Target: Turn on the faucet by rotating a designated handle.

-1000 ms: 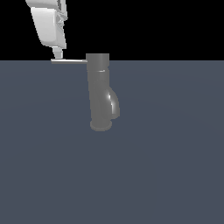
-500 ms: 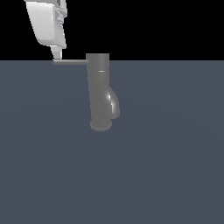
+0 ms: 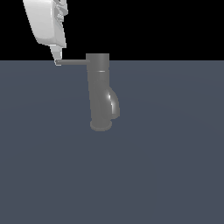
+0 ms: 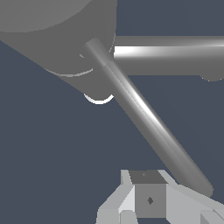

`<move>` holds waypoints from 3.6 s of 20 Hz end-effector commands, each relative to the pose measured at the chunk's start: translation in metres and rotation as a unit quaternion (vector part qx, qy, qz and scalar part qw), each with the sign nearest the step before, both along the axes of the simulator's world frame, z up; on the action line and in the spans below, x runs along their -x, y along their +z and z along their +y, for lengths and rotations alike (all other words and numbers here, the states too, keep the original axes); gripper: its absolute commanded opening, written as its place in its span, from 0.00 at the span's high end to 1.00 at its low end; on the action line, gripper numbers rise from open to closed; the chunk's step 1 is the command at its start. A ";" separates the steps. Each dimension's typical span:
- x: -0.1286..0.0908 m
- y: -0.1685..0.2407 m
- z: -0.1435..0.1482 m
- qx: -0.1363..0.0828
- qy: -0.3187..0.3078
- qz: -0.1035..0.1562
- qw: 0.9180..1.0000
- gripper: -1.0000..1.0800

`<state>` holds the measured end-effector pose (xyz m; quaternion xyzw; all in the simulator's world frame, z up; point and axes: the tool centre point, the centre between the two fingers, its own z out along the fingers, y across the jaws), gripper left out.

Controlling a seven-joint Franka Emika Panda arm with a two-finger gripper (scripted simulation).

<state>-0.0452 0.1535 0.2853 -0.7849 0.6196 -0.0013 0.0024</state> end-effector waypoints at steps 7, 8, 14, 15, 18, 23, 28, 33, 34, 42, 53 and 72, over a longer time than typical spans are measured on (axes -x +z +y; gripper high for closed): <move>0.018 0.000 -0.034 0.001 -0.003 0.001 1.000 1.00; 0.020 0.000 -0.038 0.001 -0.003 0.001 1.000 1.00; 0.033 0.000 -0.061 0.001 -0.003 0.002 1.000 1.00; 0.035 0.000 -0.065 0.001 -0.003 0.002 1.000 1.00; 0.042 0.000 -0.077 0.001 -0.003 0.002 1.000 1.00; 0.047 0.000 -0.080 0.001 0.003 0.001 1.000 1.00; 0.039 0.000 -0.109 0.001 0.001 0.002 1.000 1.00; 0.032 0.000 -0.137 0.001 0.000 0.002 1.000 1.00; 0.030 0.000 -0.143 0.001 -0.001 0.002 1.000 1.00; 0.019 0.000 -0.184 0.001 -0.002 0.002 1.000 1.00; -0.003 0.000 -0.183 0.001 0.010 0.003 1.000 1.00; -0.053 0.000 -0.219 0.001 0.002 0.003 1.000 1.00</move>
